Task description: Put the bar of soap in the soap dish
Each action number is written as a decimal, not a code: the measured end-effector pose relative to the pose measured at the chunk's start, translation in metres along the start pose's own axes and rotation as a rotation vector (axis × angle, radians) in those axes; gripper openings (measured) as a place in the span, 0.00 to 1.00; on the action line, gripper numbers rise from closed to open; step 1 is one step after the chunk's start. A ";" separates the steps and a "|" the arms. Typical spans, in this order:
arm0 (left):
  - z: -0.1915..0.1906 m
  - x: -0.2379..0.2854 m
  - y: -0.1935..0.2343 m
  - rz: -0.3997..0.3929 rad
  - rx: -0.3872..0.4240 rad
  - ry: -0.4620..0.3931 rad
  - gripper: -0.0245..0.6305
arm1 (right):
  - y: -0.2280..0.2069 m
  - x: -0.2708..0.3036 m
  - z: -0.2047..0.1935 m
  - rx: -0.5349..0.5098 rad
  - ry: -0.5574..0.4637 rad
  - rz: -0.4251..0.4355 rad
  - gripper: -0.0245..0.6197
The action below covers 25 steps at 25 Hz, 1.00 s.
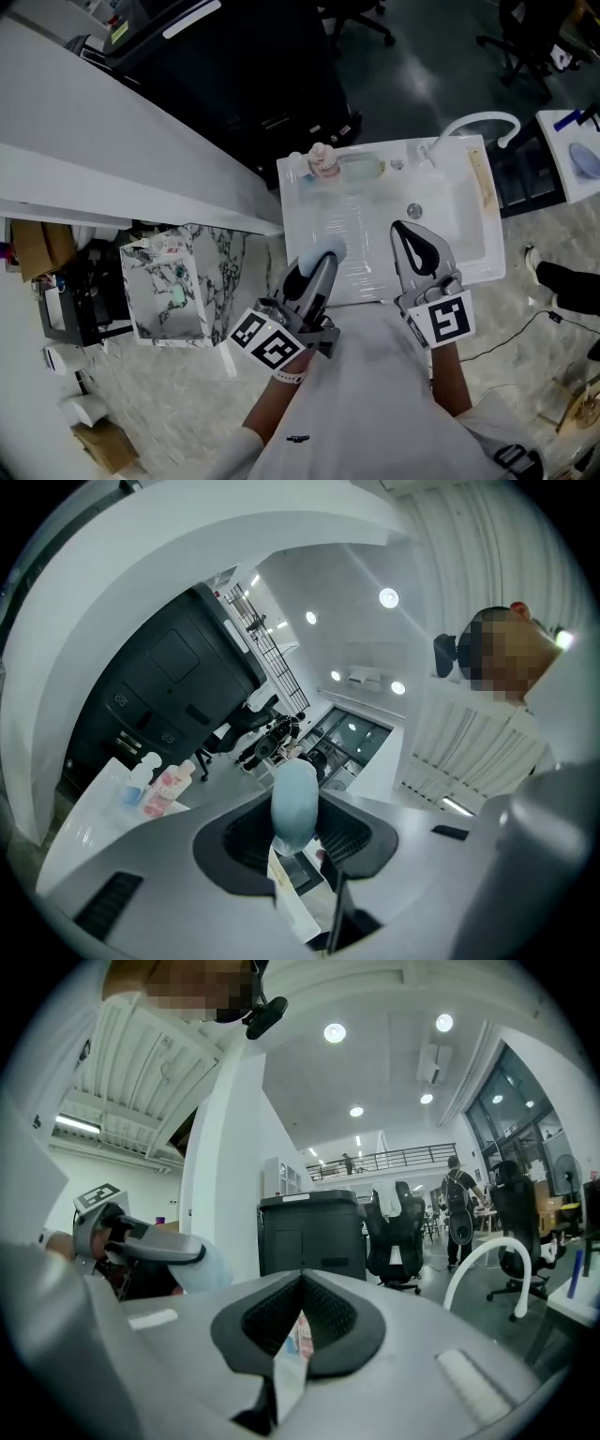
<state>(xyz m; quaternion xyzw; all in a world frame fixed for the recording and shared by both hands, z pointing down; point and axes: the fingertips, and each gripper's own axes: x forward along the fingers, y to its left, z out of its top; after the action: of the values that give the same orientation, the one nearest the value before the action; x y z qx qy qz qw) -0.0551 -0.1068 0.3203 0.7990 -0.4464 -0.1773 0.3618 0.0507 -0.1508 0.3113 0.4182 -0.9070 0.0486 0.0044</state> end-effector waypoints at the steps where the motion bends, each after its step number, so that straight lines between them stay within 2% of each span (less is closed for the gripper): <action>1: -0.001 0.002 0.001 -0.005 -0.006 0.002 0.23 | 0.000 -0.001 0.000 0.003 0.000 -0.007 0.03; 9: -0.007 0.024 0.020 -0.024 -0.061 0.026 0.23 | -0.005 -0.006 -0.011 -0.041 0.063 -0.030 0.04; 25: -0.029 0.083 0.091 -0.004 -0.155 0.076 0.23 | -0.022 0.020 -0.039 -0.013 0.123 -0.097 0.04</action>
<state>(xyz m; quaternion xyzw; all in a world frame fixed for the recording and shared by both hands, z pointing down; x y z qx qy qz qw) -0.0464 -0.1952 0.4097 0.7756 -0.4158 -0.1812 0.4389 0.0538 -0.1765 0.3534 0.4578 -0.8841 0.0679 0.0653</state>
